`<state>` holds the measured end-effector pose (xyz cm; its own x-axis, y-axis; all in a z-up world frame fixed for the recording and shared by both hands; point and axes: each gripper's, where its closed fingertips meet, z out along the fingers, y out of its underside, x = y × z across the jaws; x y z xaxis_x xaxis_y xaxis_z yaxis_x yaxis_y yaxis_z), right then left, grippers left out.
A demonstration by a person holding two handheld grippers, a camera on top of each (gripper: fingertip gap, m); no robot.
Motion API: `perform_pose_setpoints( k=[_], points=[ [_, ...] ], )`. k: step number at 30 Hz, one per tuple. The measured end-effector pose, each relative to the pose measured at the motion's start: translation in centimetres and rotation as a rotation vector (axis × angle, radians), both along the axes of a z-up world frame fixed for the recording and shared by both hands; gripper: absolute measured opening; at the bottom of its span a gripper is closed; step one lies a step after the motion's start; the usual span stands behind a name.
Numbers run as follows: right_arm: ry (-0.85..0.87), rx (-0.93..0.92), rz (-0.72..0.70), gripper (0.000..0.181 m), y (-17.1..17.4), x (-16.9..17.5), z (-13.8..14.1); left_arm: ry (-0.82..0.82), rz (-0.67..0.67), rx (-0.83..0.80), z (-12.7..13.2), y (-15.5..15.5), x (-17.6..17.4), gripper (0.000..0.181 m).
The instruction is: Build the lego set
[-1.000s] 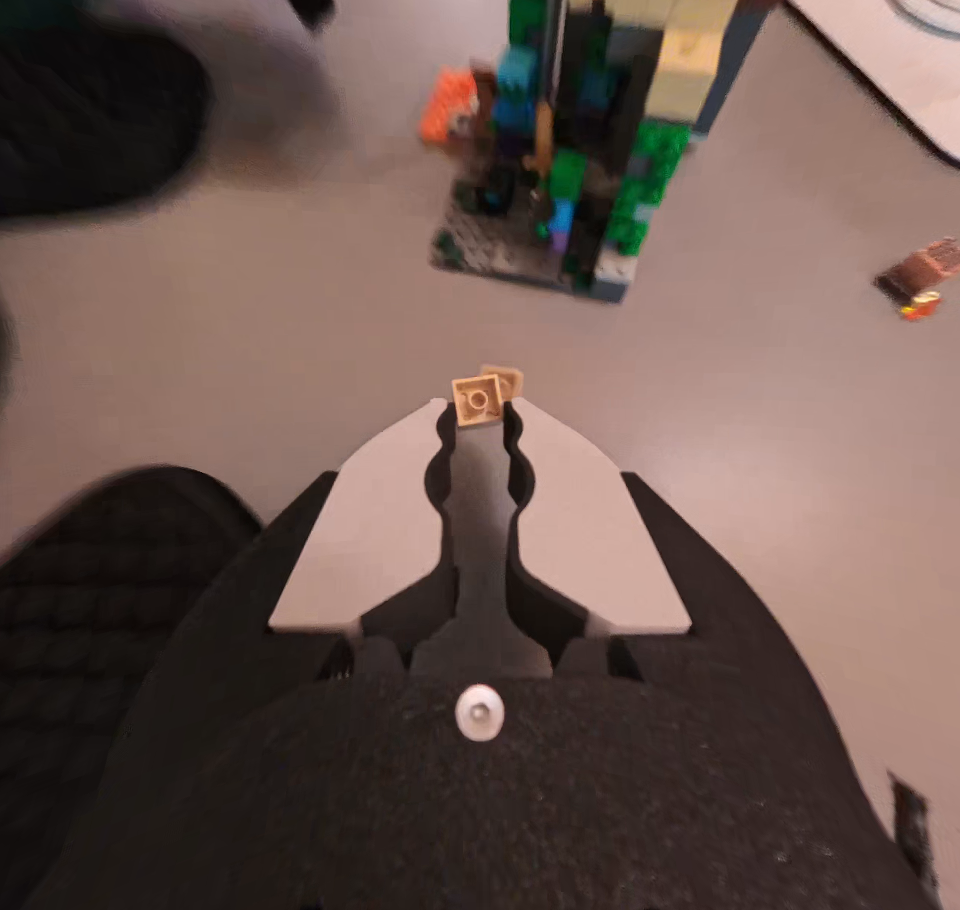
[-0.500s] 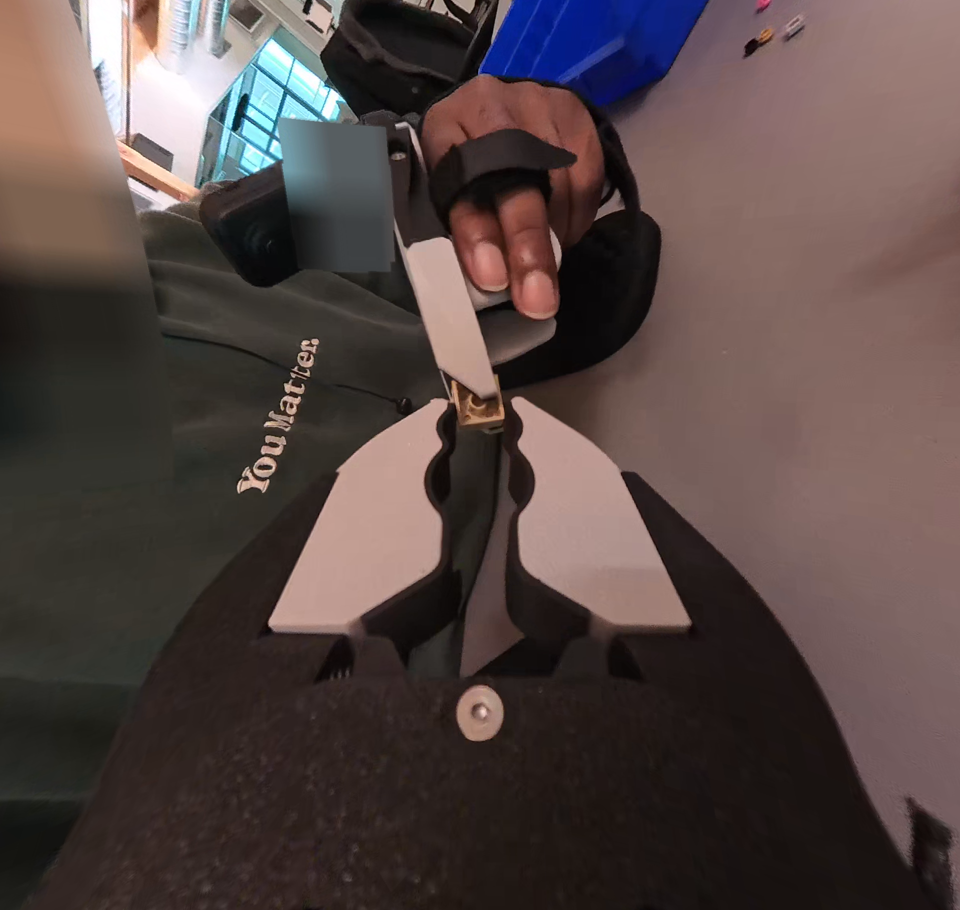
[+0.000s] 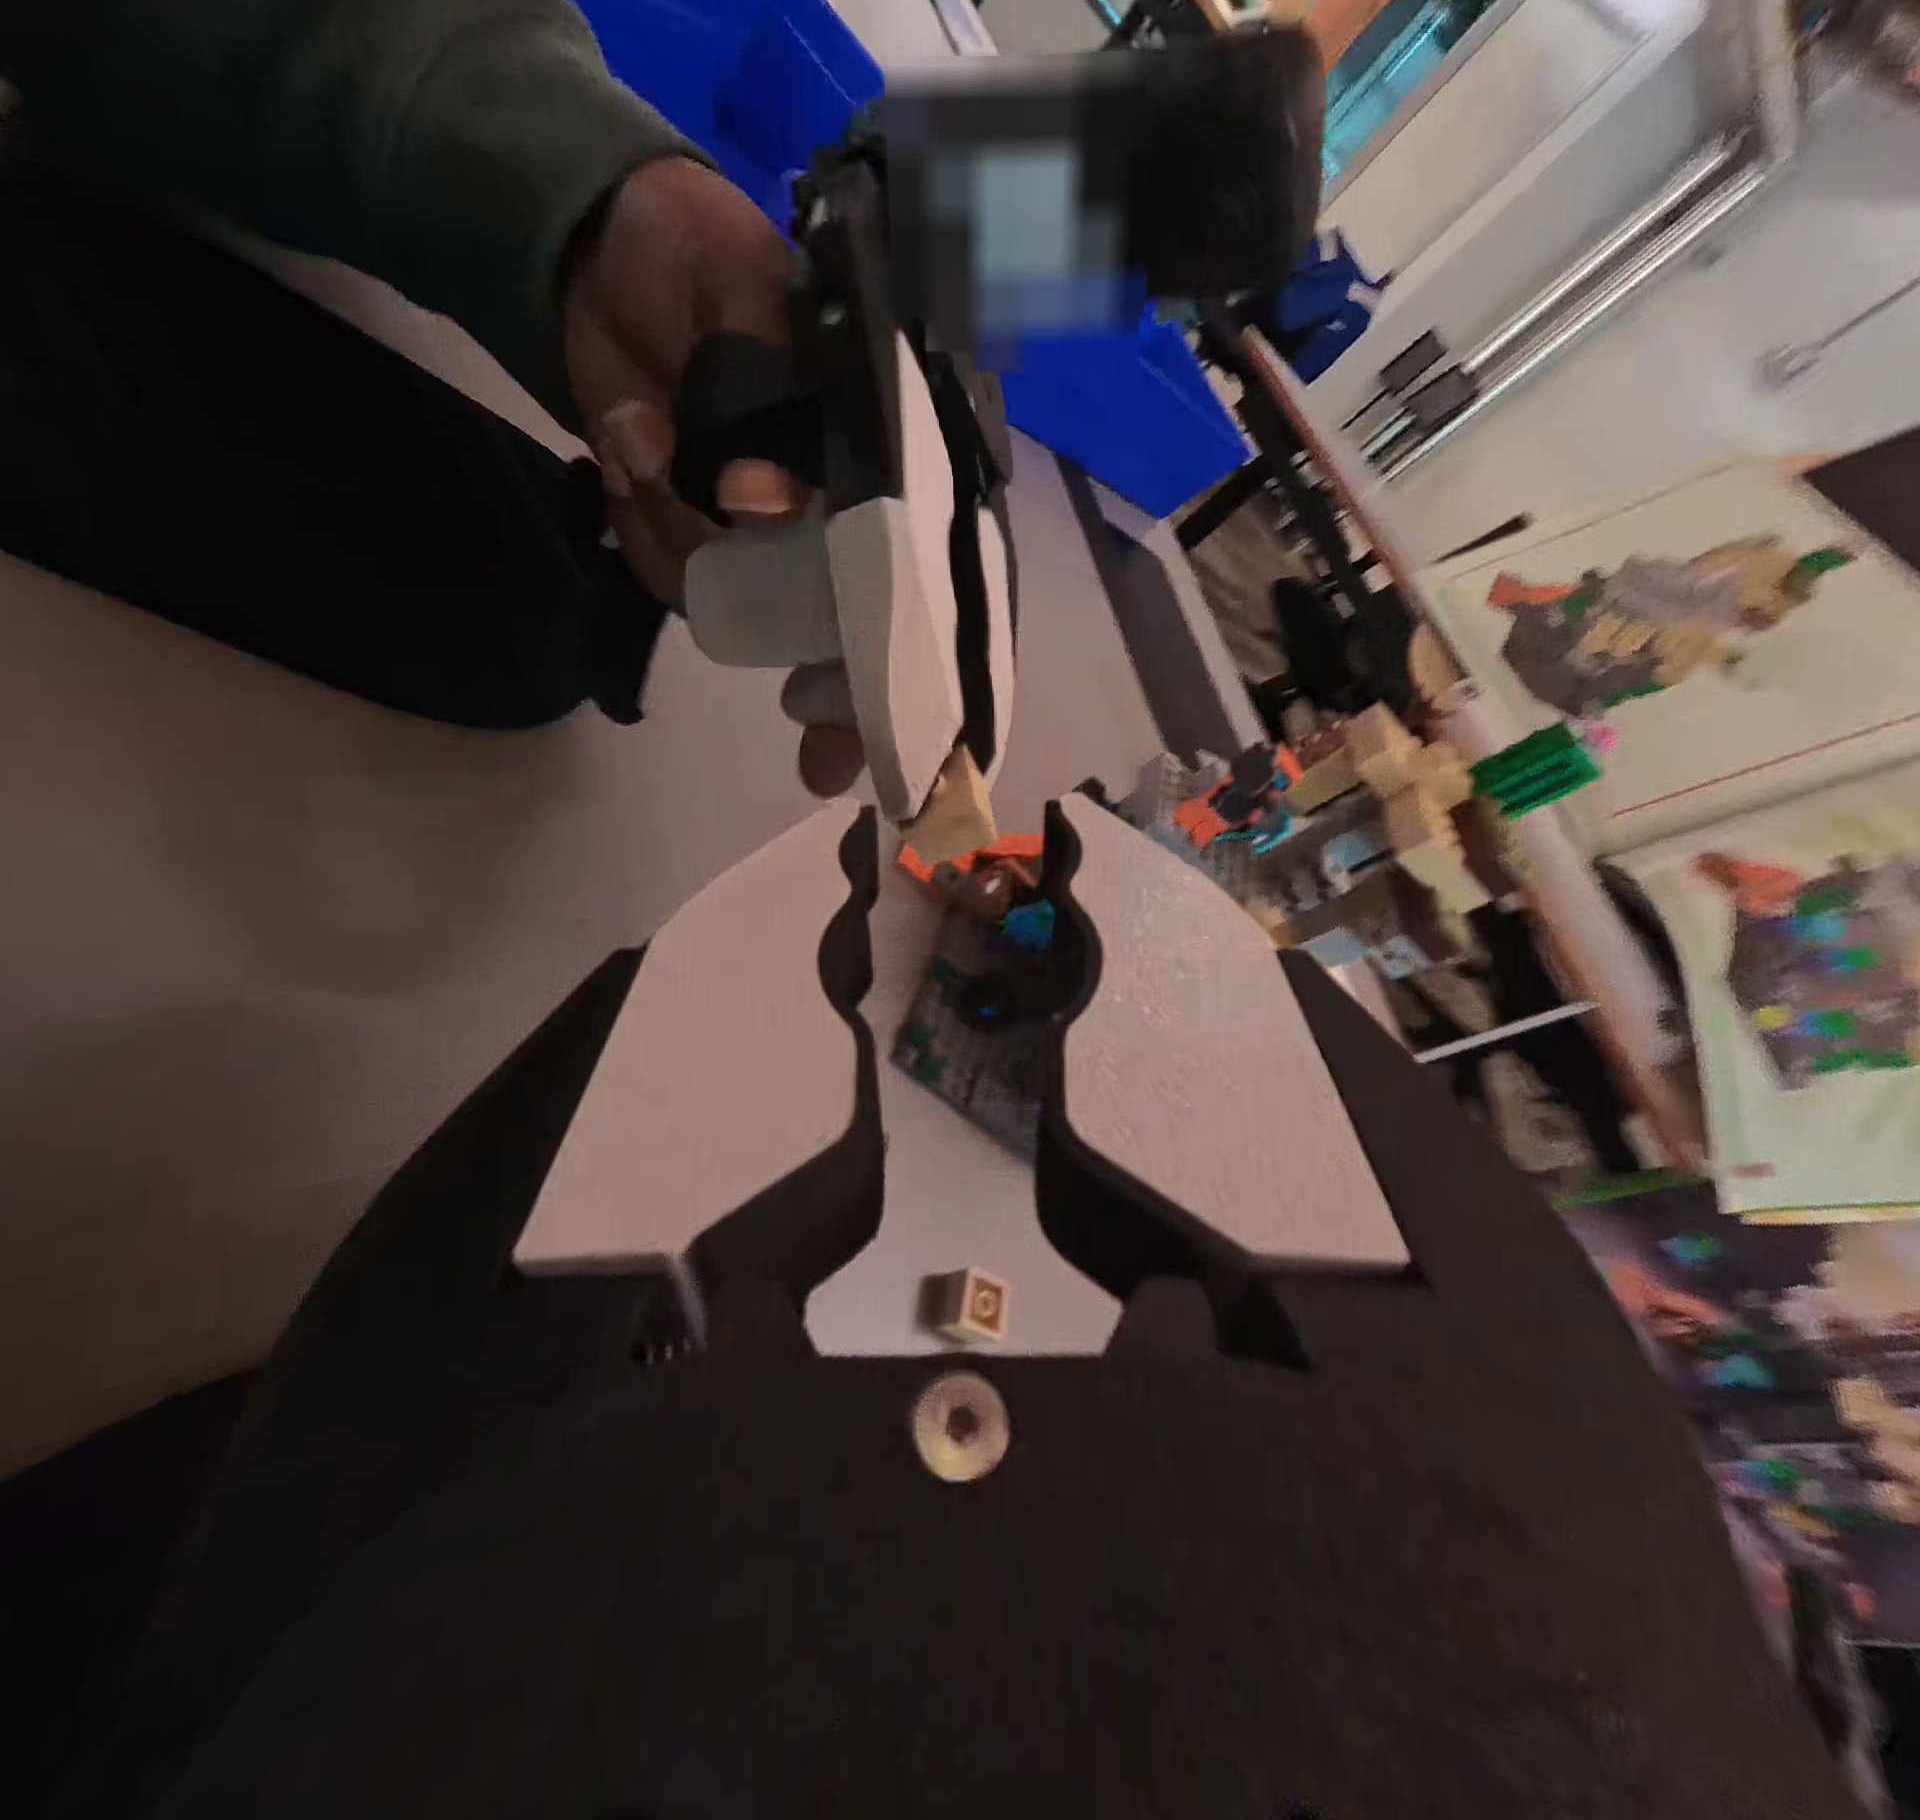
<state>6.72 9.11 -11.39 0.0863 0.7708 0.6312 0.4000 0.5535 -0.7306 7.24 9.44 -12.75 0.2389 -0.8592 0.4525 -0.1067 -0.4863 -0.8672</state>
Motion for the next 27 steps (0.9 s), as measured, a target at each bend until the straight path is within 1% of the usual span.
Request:
perform_pose_setpoints(
  k=[1,3,6,9,11,12,13,14,15,17,19,22,27],
  points=[
    [-0.012,0.05,-0.003,0.03,0.0,-0.2,-0.1,-0.015,-0.032,-0.052,0.0,-0.2,0.2,0.015],
    [-0.052,0.115,-0.003,0.024,0.2,-0.5,-0.4,-0.046,-0.045,-0.121,0.1,-0.1,0.3,0.015],
    [-0.075,0.157,0.005,0.018,0.3,-0.8,-0.6,-0.094,-0.084,-0.201,0.5,-0.4,0.2,0.016],
    [-0.082,0.158,0.009,0.016,0.5,-1.2,-0.6,-0.127,-0.098,-0.248,0.6,-0.4,-0.1,0.016],
    [-0.063,0.077,0.007,0.016,0.8,-1.6,-0.6,-0.147,-0.098,-0.261,0.6,0.0,-0.4,0.016],
    [-0.04,0.02,-0.001,0.016,1.2,-1.7,-0.4,-0.162,-0.091,-0.245,0.8,0.3,-0.7,0.017],
    [-0.015,-0.042,-0.027,0.016,2.1,-1.8,-0.2,-0.175,-0.067,-0.215,1.0,0.8,-1.1,0.023],
    [0.01,-0.11,-0.068,0.016,3.3,-1.8,-0.1,-0.171,-0.032,-0.177,1.1,1.6,-1.7,0.031],
    [0.032,-0.176,-0.123,0.016,4.8,-1.7,0.0,-0.149,0.012,-0.131,1.0,2.5,-2.4,0.033],
    [0.056,-0.286,-0.243,0.016,8.0,-1.5,-0.2,-0.093,0.108,-0.02,0.7,4.4,-4.0,0.033],
    [0.065,-0.376,-0.334,0.016,10.8,-1.9,-0.8,-0.011,0.207,0.079,0.1,6.4,-5.5,0.031],
    [0.034,-0.384,-0.398,0.016,13.5,-3.2,-2.0,0.095,0.283,0.16,-1.0,8.6,-6.8,0.028],
    [-0.062,-0.381,-0.468,0.016,15.5,-4.2,-3.8,0.168,0.279,0.188,-2.9,9.4,-6.9,0.026]
  ],
)
